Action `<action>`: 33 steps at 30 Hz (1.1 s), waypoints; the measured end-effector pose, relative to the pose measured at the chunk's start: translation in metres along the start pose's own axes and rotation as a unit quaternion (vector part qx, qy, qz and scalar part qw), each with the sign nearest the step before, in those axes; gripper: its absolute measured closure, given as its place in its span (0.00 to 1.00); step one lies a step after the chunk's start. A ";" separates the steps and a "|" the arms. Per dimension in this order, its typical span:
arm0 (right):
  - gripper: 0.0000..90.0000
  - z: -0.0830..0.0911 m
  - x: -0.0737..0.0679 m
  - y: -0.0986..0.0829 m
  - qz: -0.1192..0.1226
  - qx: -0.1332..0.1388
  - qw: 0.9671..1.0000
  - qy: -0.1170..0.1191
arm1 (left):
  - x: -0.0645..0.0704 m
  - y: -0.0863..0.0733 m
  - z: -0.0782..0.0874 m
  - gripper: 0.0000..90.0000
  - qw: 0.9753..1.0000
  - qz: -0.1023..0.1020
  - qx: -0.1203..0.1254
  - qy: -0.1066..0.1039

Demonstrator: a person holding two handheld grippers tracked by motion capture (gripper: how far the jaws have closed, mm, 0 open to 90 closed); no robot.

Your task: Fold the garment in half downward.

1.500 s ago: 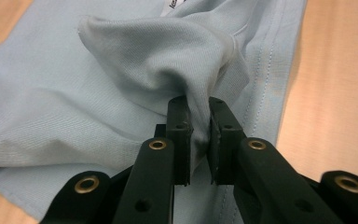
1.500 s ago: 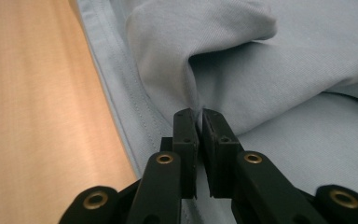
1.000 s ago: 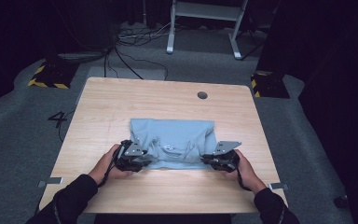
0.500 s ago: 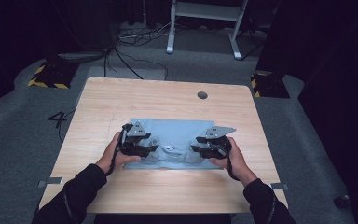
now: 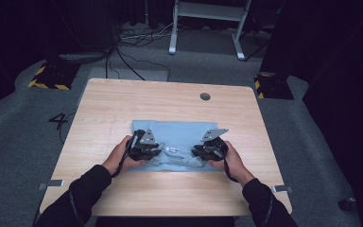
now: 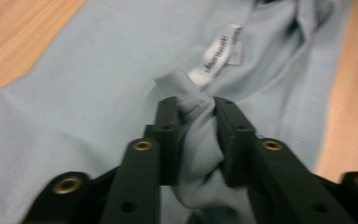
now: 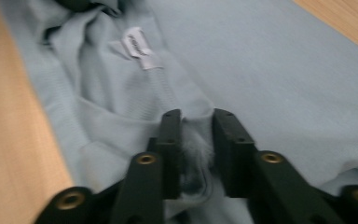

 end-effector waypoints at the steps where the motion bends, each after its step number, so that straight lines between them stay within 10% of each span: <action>1: 0.87 0.003 -0.003 -0.001 0.006 0.003 1.000 0.000 | 0.001 -0.001 0.004 0.85 1.000 -0.002 0.002 -0.003; 17: 0.84 0.018 -0.064 -0.032 0.077 0.004 0.995 0.070 | 0.043 -0.034 0.051 0.82 0.997 -0.069 0.005 -0.039; 33: 0.66 0.033 -0.070 -0.053 0.061 -0.007 0.997 0.050 | 0.035 -0.066 0.072 0.58 0.999 -0.029 0.006 -0.038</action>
Point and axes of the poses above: each handheld gripper's, and its own axes: z roughly backward along the jaws, y roughly out of its top, x roughly to its right, the point moved 1 cm from there along -z, roughly forward along the jaws, and after that the axes turned 14 degrees about y, right-handed, at the moved point
